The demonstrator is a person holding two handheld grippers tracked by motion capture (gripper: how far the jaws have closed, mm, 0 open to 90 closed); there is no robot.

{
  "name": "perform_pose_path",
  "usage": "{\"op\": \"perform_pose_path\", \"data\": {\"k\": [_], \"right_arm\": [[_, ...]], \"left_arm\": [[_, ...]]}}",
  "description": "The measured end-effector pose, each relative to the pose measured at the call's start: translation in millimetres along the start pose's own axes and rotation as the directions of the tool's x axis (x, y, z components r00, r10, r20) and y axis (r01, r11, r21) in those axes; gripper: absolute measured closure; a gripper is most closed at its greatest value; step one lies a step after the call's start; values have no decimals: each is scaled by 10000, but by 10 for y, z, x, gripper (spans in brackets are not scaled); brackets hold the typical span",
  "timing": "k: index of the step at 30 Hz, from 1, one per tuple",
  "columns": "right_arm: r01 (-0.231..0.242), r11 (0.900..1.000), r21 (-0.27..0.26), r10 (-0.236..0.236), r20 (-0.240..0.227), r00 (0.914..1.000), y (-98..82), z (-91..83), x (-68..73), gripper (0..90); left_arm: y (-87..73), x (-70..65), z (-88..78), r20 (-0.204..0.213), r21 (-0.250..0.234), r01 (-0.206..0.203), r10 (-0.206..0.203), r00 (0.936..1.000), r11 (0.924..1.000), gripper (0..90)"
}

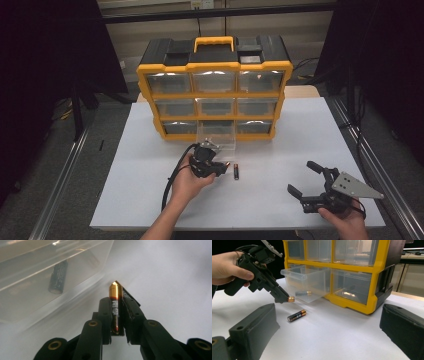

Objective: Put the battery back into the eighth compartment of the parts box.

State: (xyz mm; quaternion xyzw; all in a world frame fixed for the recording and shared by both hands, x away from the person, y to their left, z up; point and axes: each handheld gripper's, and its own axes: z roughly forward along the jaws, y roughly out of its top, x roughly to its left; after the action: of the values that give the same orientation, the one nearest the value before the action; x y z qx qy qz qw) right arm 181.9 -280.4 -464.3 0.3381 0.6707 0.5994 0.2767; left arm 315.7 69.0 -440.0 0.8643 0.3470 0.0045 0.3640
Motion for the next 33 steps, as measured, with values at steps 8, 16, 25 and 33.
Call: {"op": "perform_pose_path", "data": {"k": [8,16,25,33], "right_arm": [[-32,10000,5,32,-13,10000,1,-4,-2,7],[-42,10000,-11,42,0,10000,5,-6,5,7],[-5,10000,-35,5,-30,10000,3,-4,5,7],[-16,10000,7,16,-15,10000,2,-2,12,7]], "left_arm": [[46,-1,-84,154,103,-50,48,9999,9999,775],[148,-38,-188,422,165,-108,101,9991,9998,775],[274,-53,-313,556,205,-285,273,9981,9994,775],[386,-79,-390,604,310,-434,415,9973,9986,775]]}}
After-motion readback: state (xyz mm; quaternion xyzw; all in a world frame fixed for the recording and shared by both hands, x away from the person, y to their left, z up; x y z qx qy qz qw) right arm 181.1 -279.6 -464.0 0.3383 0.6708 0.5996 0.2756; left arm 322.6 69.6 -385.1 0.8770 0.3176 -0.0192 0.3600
